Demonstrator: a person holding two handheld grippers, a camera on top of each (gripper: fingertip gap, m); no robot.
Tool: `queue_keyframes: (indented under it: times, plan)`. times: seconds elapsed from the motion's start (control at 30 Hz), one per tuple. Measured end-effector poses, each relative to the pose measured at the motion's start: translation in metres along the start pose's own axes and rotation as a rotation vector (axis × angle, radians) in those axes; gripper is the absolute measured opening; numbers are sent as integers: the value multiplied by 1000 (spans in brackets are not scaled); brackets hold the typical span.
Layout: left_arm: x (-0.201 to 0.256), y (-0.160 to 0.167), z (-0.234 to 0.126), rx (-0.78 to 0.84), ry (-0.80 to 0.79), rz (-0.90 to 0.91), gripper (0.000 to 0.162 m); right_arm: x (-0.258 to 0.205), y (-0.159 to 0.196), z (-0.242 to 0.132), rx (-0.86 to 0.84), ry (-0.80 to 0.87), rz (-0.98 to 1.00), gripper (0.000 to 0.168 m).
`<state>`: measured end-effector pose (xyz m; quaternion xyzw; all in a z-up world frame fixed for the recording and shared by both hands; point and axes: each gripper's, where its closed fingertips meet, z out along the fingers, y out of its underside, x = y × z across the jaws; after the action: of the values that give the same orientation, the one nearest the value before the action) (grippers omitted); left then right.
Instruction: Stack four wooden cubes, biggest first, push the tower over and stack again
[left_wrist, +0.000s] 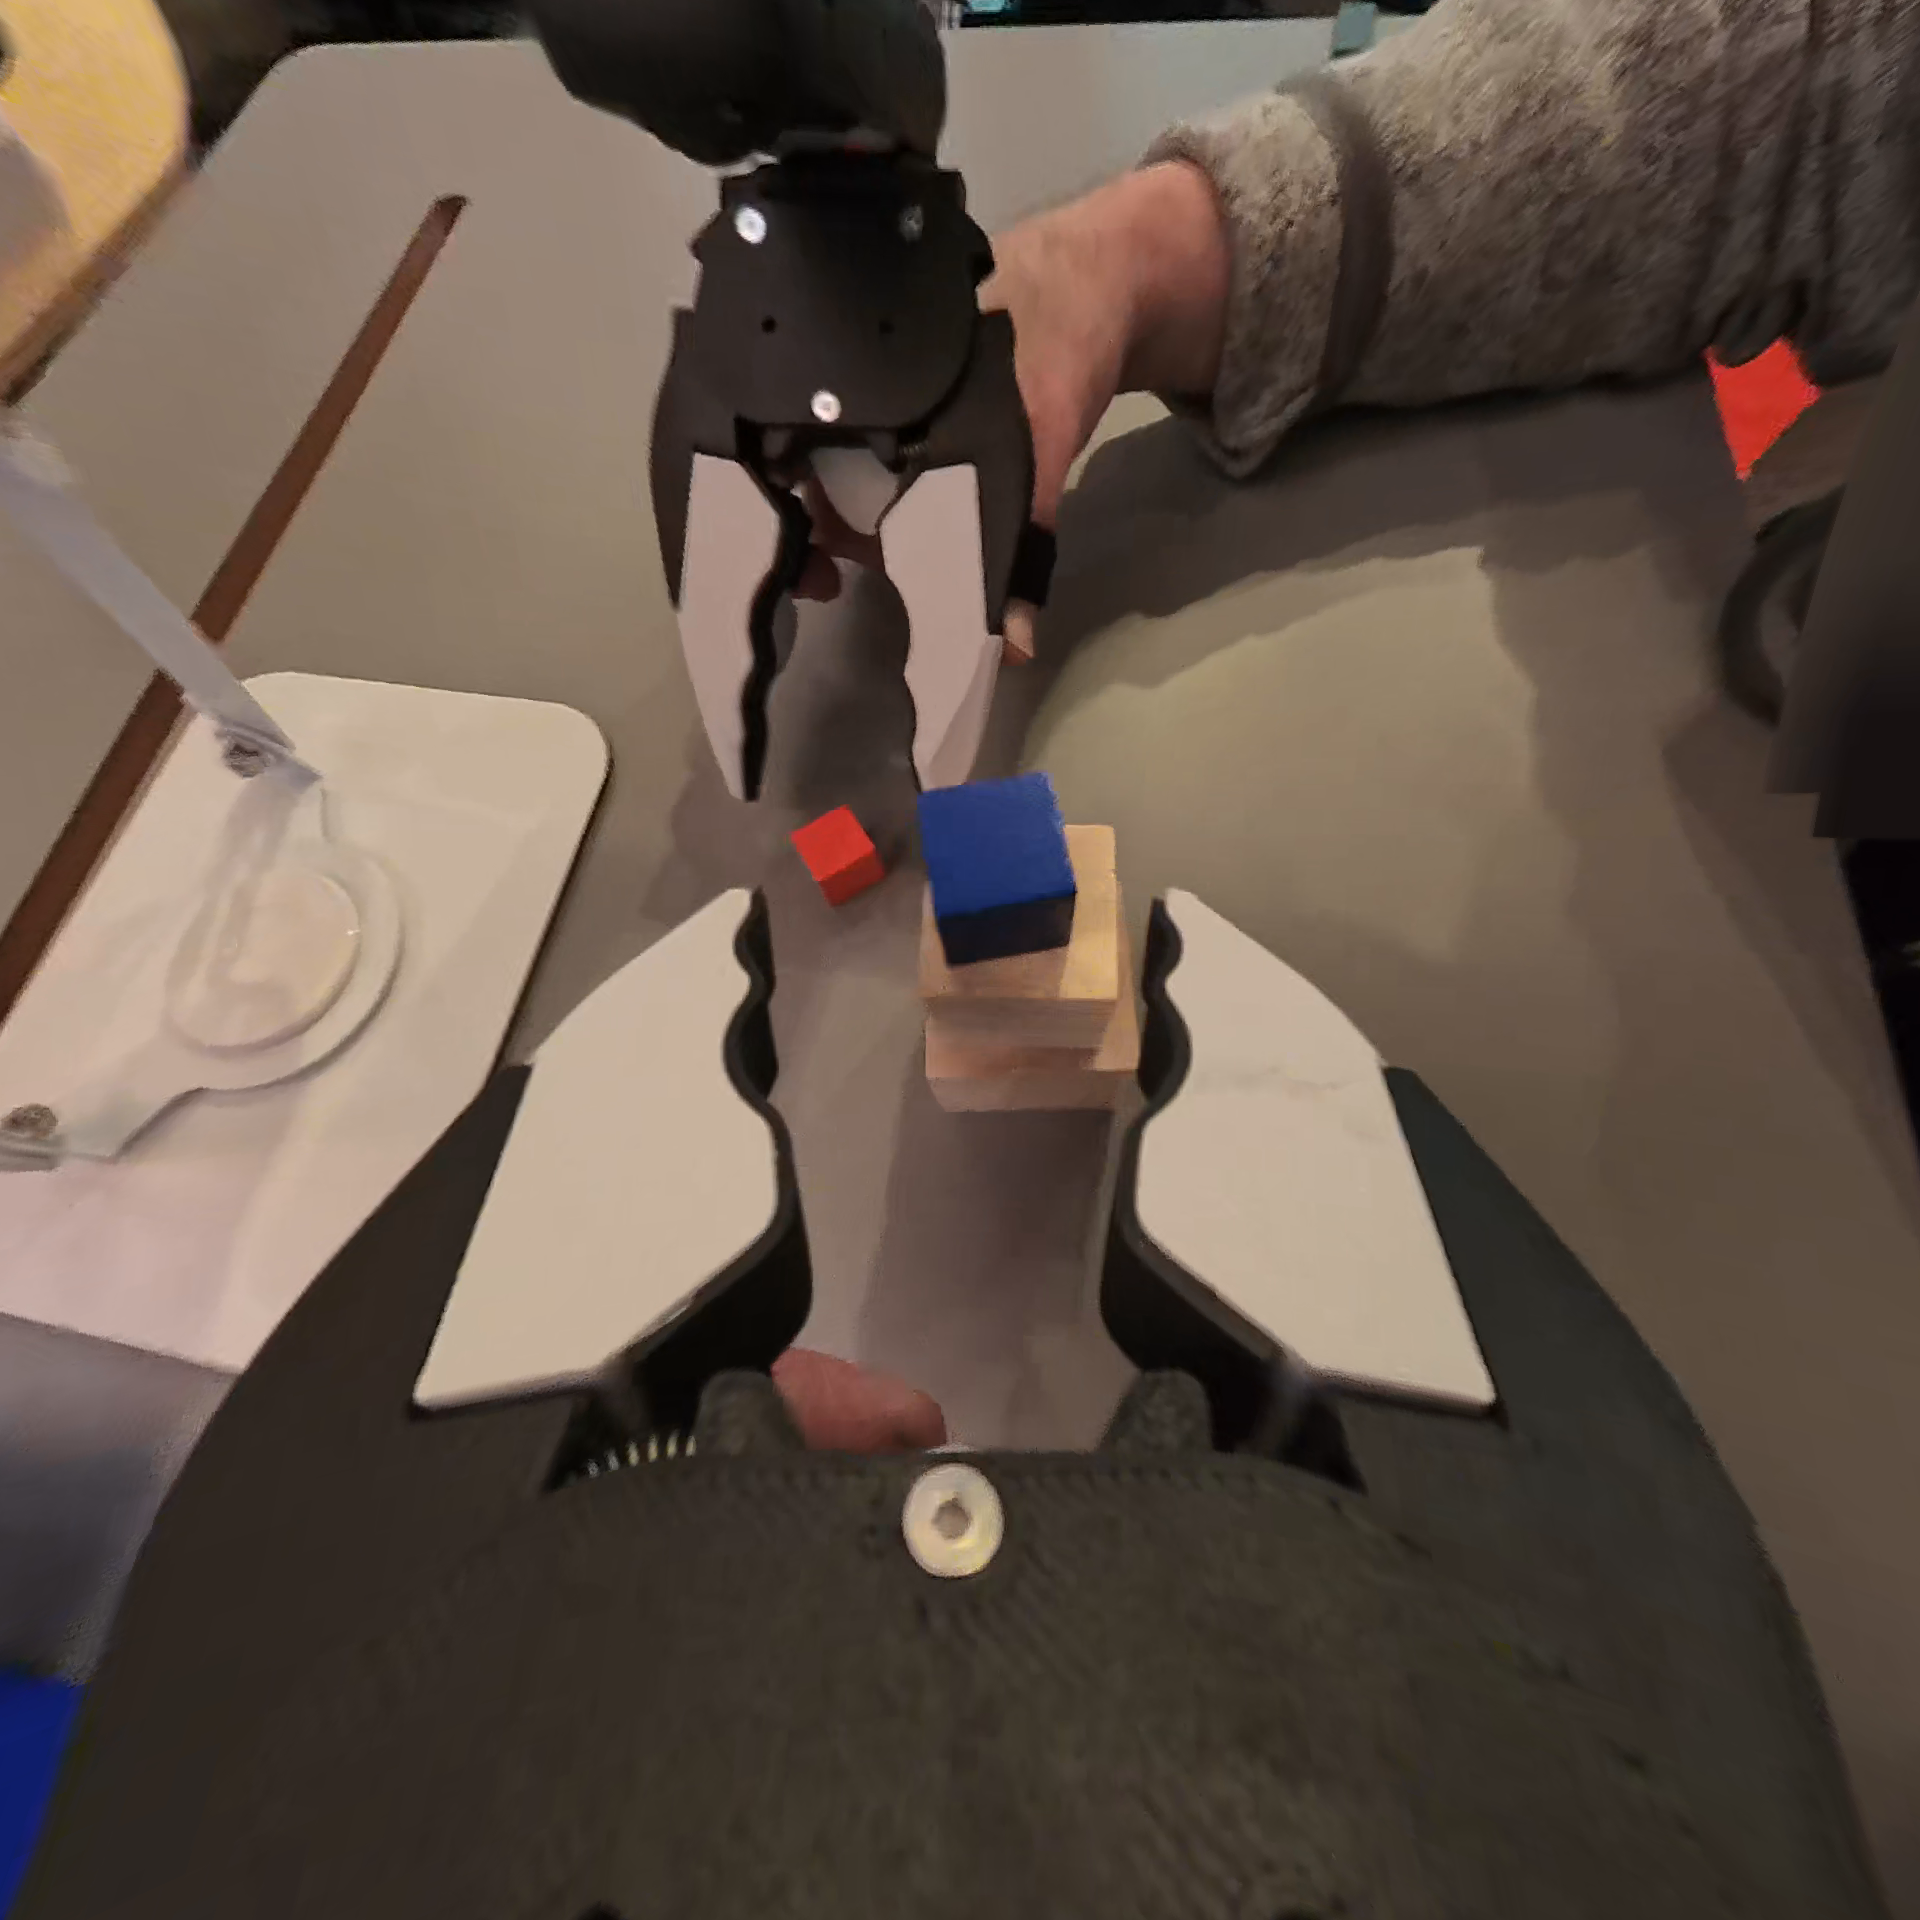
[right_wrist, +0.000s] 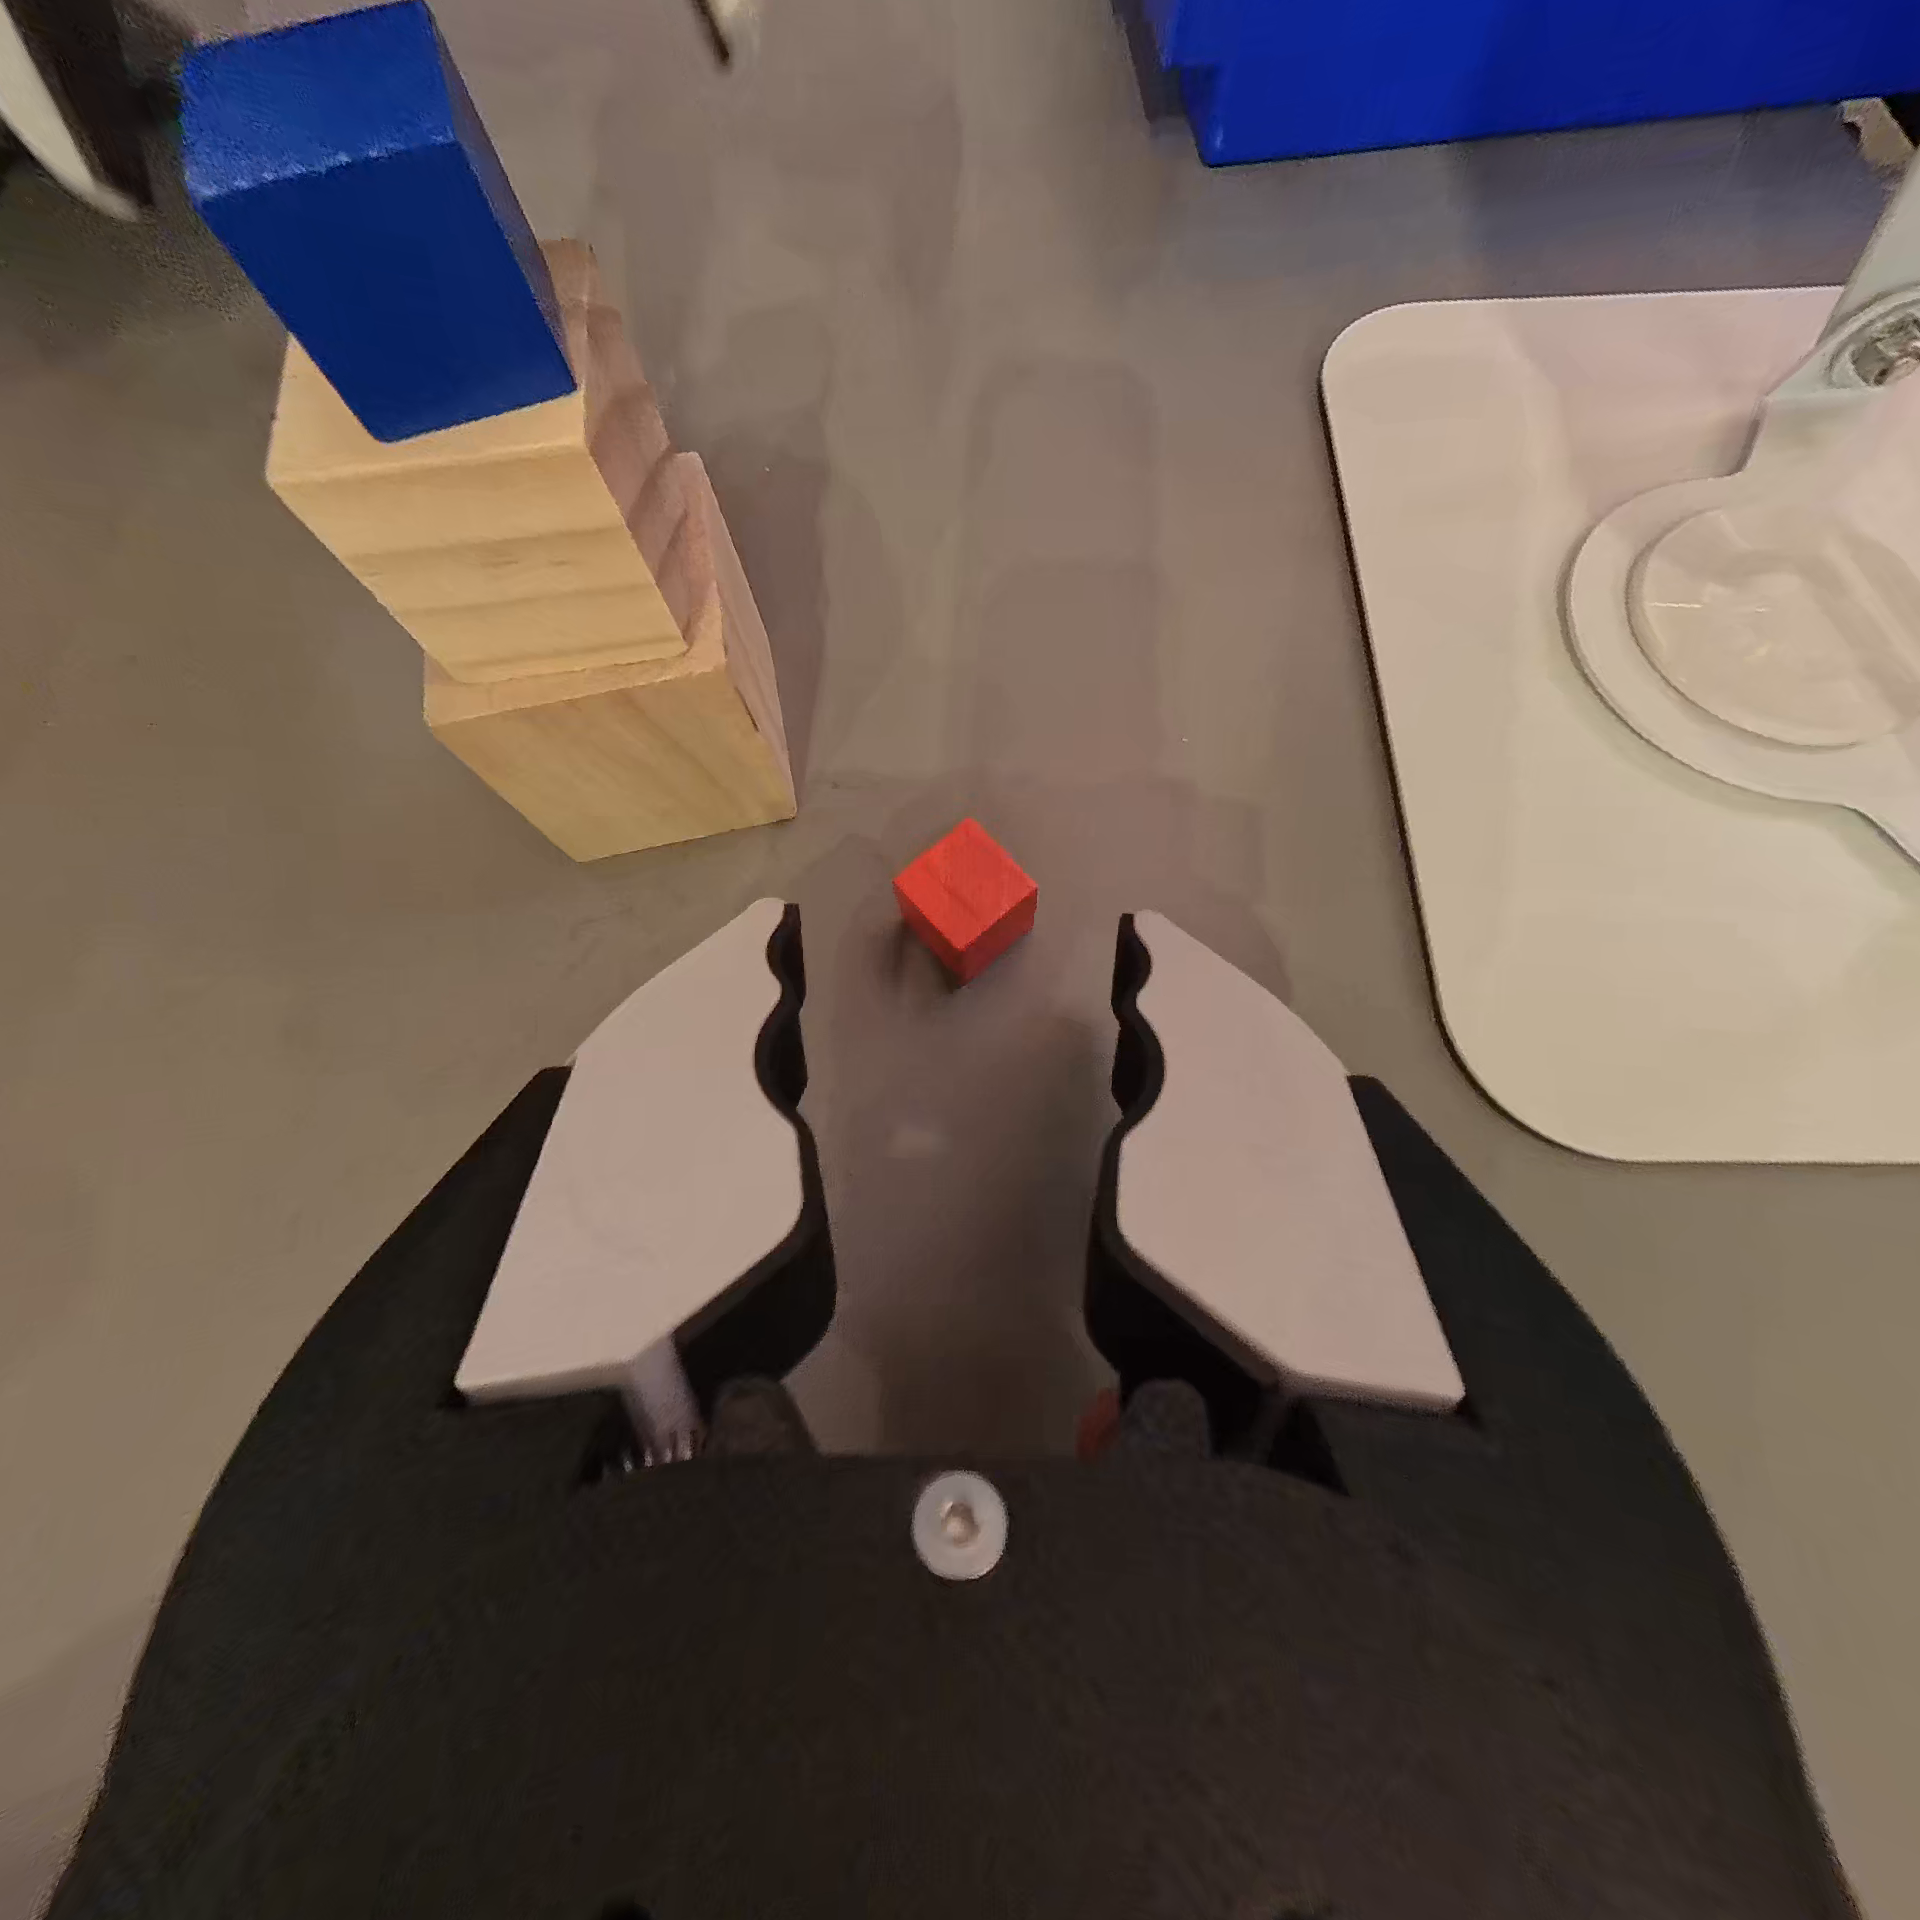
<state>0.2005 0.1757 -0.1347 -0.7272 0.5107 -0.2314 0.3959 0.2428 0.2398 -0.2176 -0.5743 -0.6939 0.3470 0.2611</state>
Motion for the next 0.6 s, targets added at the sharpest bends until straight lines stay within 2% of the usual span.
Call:
queue_keyframes:
  times: [0.07,0.17,0.27,0.37,0.43,0.6]
  plan:
    - [-7,7,-11,0,-30,10,68,0,2,6,-27,-9,-12,56]
    - [-21,36,-19,-44,-50,-32,58,-1,-1,11,-25,-17,-24,50]
    - [-32,76,-13,-108,-76,-86,54,-2,-3,17,-46,-15,-53,30]
    - [-36,115,2,-202,-77,-122,50,-3,-7,18,-44,-8,-77,29]
    - [-38,127,8,-231,-65,-139,50,-6,-25,9,12,-17,-69,28]
    - [-41,127,10,-213,-62,-148,45,-26,-95,-36,159,-72,-97,28]
